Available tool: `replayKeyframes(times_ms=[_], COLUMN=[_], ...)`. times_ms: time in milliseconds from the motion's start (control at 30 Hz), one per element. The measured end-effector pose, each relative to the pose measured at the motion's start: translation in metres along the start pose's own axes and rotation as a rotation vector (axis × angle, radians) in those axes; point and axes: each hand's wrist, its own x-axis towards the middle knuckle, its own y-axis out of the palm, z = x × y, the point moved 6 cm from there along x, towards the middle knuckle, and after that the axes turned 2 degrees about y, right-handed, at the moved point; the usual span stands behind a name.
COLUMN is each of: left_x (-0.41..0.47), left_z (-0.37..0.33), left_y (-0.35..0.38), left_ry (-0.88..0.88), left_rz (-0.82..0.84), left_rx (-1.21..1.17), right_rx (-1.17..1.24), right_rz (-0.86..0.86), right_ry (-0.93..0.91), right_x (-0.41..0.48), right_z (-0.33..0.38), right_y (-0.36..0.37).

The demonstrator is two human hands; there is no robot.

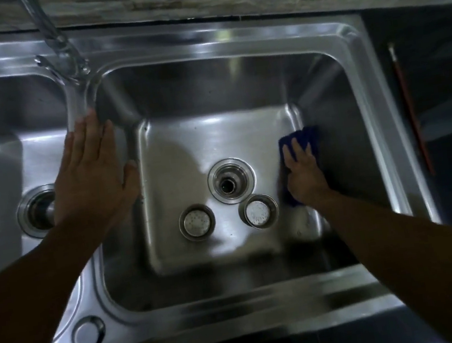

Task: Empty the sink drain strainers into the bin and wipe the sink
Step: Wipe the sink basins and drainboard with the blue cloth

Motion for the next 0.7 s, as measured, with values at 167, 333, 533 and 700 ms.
replayKeyframes(times_ms=[167, 333, 533, 700], left_x=[-0.02, -0.028, -0.023, -0.02], left_z=[-0.011, -0.012, -0.011, -0.011], left_y=[-0.002, 0.0, 0.004, 0.003], left_ry=[0.017, 0.005, 0.011, -0.001], left_rz=[0.023, 0.041, 0.041, 0.039], left_rx=[0.034, 0.062, 0.081, 0.076], right_rx=[0.016, -0.014, -0.07, -0.029], right_rz=[0.112, 0.078, 0.058, 0.071], right_ry=[0.063, 0.068, -0.051, -0.052], right_x=[-0.041, -0.024, 0.069, 0.066], right_z=[-0.014, -0.004, 0.014, 0.012], right_y=[0.025, 0.016, -0.034, -0.034])
